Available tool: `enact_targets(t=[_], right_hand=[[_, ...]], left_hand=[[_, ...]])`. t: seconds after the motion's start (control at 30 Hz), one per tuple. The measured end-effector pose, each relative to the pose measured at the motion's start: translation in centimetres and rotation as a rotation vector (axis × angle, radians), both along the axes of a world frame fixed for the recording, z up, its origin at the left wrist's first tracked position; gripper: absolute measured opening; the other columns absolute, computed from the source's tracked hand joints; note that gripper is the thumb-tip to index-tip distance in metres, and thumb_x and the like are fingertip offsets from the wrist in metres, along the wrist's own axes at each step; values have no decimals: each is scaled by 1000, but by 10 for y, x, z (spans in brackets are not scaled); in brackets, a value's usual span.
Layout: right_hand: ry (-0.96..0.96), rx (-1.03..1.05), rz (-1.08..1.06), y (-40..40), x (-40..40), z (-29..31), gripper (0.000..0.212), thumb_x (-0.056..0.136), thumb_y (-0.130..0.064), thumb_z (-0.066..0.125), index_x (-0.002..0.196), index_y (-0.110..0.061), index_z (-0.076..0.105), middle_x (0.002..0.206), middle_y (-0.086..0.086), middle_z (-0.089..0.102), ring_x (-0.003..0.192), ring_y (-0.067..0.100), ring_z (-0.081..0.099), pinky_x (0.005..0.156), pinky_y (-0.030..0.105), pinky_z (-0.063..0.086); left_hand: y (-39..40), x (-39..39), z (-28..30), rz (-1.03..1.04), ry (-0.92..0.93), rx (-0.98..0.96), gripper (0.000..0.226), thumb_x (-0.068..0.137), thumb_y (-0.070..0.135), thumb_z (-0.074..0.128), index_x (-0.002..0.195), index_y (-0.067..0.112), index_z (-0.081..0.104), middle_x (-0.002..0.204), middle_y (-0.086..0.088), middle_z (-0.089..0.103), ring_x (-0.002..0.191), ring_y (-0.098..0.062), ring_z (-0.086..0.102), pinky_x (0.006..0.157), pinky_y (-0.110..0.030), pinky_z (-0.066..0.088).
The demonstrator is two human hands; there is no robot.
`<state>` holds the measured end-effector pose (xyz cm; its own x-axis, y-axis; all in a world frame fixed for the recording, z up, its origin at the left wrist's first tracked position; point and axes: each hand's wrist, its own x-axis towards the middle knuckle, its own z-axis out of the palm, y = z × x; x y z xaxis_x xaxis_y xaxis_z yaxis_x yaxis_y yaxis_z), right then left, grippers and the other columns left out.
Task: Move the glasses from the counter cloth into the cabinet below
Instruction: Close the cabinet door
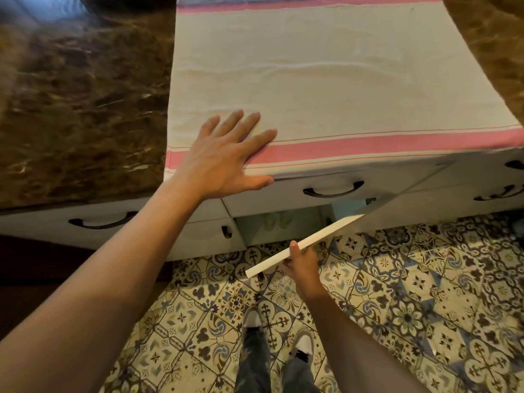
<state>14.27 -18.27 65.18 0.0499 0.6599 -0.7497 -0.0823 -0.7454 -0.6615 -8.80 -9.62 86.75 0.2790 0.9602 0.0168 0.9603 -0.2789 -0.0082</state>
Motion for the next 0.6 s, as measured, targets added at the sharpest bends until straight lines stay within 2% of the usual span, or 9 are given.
enact_targets(t=[0.07, 0.1, 0.23, 0.33, 0.47, 0.6], right_hand=[[55, -45, 50, -6, -7, -2, 43, 99, -31, 57, 135, -11, 45, 123, 18, 60, 109, 29, 62, 70, 37, 58], [77, -70, 90, -8, -11, -1, 46, 98, -34, 57, 137, -13, 43, 126, 16, 60, 111, 29, 62, 72, 36, 56], [115, -139, 270, -21, -28, -6, 56, 97, -48, 51, 143, -21, 38, 139, 10, 52, 127, 29, 50, 95, 46, 45], [119, -135, 350, -29, -40, -13, 65, 95, -57, 49, 148, -23, 33, 145, 6, 47, 130, 26, 48, 106, 50, 38], [90, -115, 394, -27, -48, -13, 65, 97, -52, 48, 151, -21, 28, 147, 7, 46, 131, 26, 46, 108, 48, 38], [96, -108, 399, -20, -57, -13, 63, 98, -49, 47, 152, -22, 26, 151, 8, 42, 136, 30, 41, 111, 51, 36]], left_hand=[[-1, 0, 0, 2, -9, 2, 88, 82, 86, 23, 155, 39, 10, 165, -3, 8, 151, -30, 5, 119, -54, 11], [-1, -1, 0, 2, -13, 4, 88, 82, 86, 23, 155, 38, 11, 165, -3, 9, 151, -30, 5, 119, -54, 11], [-1, -1, 1, 4, -29, 10, 88, 83, 85, 26, 155, 37, 14, 165, -3, 11, 151, -30, 7, 119, -53, 11], [-1, -1, 0, 5, -35, 15, 88, 83, 85, 27, 155, 36, 16, 165, -3, 13, 151, -30, 8, 119, -53, 10], [-1, -1, 1, 5, -43, 22, 88, 82, 85, 28, 154, 36, 18, 164, -4, 15, 150, -31, 10, 119, -53, 12], [-2, 0, 3, 3, -46, 25, 88, 82, 84, 29, 154, 35, 20, 164, -5, 16, 150, -31, 10, 119, -52, 12]])
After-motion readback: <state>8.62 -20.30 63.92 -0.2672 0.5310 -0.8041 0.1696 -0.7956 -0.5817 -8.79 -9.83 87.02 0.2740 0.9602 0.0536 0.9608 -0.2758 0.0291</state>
